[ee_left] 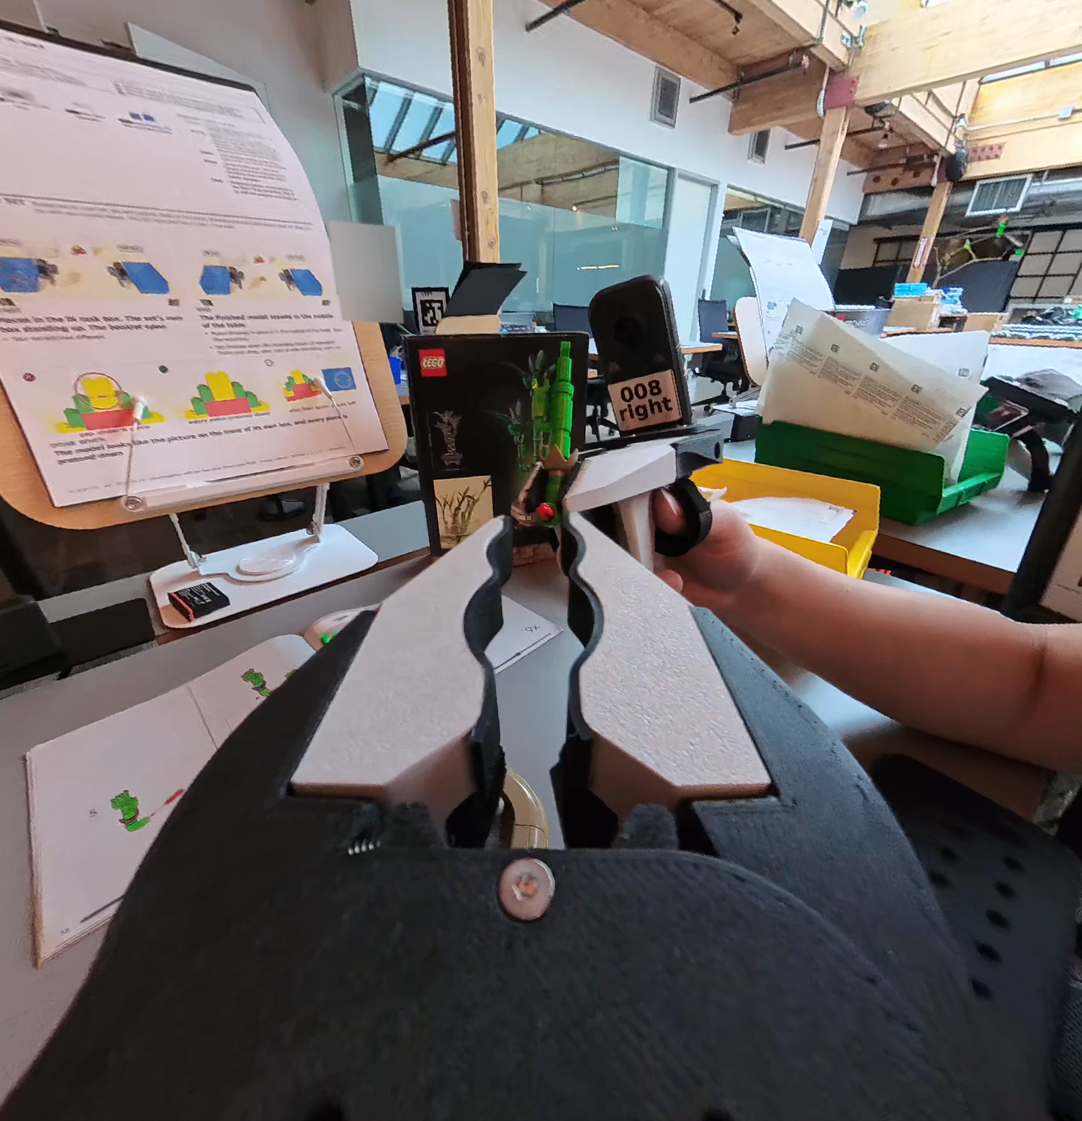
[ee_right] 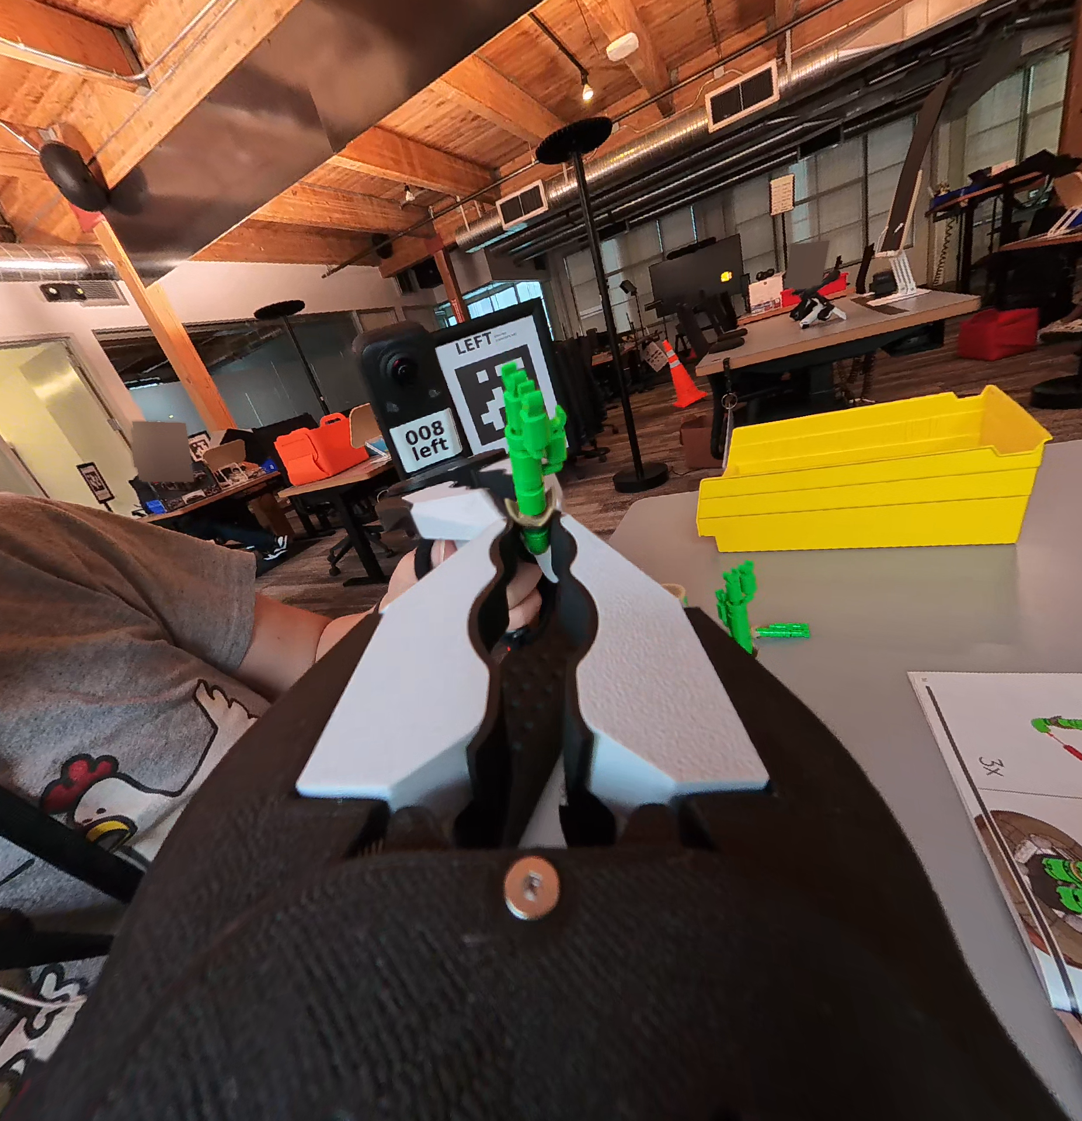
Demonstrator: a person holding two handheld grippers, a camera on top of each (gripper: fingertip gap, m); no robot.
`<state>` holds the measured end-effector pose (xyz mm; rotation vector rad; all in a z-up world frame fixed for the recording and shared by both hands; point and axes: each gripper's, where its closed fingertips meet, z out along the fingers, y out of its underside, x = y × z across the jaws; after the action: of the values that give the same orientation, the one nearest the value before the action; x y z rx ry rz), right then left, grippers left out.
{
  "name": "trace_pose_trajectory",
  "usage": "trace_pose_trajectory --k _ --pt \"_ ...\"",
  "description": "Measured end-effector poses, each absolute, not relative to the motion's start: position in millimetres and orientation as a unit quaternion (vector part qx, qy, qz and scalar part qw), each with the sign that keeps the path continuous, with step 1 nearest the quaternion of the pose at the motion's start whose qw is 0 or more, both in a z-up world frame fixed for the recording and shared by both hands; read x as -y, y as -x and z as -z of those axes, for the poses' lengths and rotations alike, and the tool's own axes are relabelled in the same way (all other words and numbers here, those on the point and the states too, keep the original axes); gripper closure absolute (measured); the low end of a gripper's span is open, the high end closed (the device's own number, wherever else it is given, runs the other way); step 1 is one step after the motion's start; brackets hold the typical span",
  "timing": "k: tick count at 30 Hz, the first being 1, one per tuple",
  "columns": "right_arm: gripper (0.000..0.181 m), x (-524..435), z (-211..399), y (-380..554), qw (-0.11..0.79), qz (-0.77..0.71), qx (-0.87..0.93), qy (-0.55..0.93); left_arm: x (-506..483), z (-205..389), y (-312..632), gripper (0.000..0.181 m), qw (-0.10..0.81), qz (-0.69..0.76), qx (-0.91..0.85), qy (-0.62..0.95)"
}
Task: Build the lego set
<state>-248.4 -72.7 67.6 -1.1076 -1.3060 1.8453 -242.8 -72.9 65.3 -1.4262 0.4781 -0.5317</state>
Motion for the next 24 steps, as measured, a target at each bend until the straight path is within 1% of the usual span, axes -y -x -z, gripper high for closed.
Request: trace_pose_trajectory --k 8,14,15,24 --pt "0.172 75 -63 247 0.275 -0.707 0.498 0.421 76 -62 235 0.171 0.696 0.216 -0.252 0.637" --pt "0.172 84 -66 240 0.223 -0.731 0.502 0.405 84 -66 229 0.175 0.7 0.23 -0.274 0.618" --pt "0.172 85 -66 240 0.218 -0.73 0.505 0.405 85 -66 229 0.178 0.698 0.231 -0.273 0.62" --pt "0.171 90 -67 236 0.231 -0.711 0.529 0.4 90 -65 225 0.178 0.684 0.247 -0.285 0.624"
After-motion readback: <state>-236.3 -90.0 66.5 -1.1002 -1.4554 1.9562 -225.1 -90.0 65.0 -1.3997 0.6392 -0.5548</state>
